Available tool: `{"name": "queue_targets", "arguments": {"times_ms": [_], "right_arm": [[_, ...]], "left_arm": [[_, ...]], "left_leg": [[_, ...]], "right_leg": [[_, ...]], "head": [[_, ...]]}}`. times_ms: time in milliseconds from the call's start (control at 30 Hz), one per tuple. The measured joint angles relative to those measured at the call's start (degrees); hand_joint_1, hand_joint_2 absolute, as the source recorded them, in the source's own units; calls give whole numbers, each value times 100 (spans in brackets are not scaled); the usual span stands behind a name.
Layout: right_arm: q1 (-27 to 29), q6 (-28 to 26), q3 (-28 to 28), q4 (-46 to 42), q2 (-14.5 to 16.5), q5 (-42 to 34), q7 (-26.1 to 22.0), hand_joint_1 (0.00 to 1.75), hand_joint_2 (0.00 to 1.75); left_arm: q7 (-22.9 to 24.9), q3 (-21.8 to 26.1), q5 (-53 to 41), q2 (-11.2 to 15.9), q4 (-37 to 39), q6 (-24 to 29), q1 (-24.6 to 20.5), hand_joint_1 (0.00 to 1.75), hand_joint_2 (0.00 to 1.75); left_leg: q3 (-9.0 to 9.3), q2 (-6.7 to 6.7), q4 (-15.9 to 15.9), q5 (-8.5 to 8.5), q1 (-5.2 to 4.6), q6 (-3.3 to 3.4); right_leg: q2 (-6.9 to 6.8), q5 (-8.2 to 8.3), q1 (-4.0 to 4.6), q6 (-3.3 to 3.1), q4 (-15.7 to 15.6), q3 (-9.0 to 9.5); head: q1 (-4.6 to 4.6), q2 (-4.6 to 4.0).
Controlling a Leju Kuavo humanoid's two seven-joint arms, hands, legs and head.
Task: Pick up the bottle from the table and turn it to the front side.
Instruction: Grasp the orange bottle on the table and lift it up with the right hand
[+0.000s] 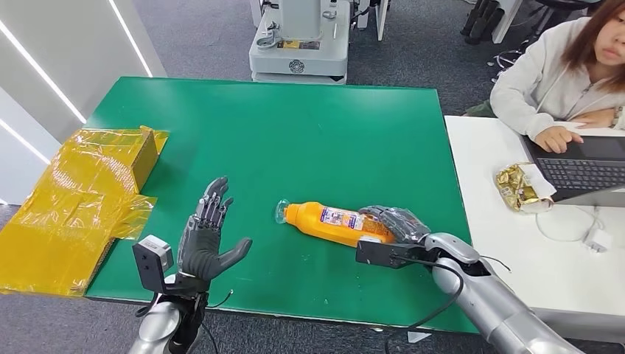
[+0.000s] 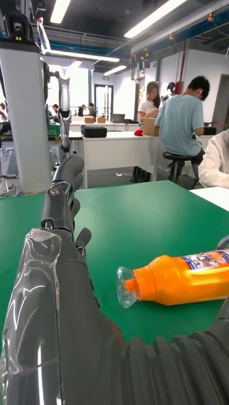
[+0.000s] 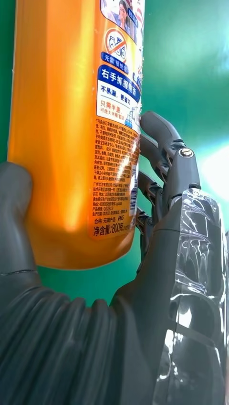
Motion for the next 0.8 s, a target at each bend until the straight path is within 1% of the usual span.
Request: {"name": "queue_targets", "arguments": {"times_ms": [233,367,500,600,667,800], "right_arm": [[47,-4,-16,-53,-8,-82,-61,175,175],[352,-123,-219,-284,-11,-618,-430,175,175],[970,-584,-571,-962,-8,-1092,-685,175,175],[1630,-1168,-868,-1741,5,-925,-600,175,175],[2100,-1462,-1084,-2327,33,-742,-528,175,175],[2794,-1677,-1531,-3312,153,-484,-497,175,175]], "left_arm": [[-5,2,-1,0,0,6,10,0,175],[-54,13,-16,2,0,60,32,0,175],[-74,25,-31,2,0,102,-6,0,175],[-67,26,-51,2,3,147,-91,0,175],[-55,27,-61,3,15,171,-162,0,175],[0,28,-70,8,47,165,-312,0,175]], "left_leg": [[0,-1,1,0,0,0],[-4,-6,0,0,0,0],[-5,-14,-1,-5,1,1],[-8,-23,-2,-8,1,1],[-11,-25,-3,-9,1,0],[-11,-22,-4,-10,1,0]], "right_leg": [[-1,0,0,0,0,0],[-5,-1,0,0,0,-1],[-15,-8,1,-1,-1,-2],[-26,-13,1,-1,0,-1],[-28,-14,1,-2,0,-2],[-27,-15,1,-4,0,-3]], "head": [[0,0],[0,0],[-1,0],[0,0],[0,0],[0,0]]}}
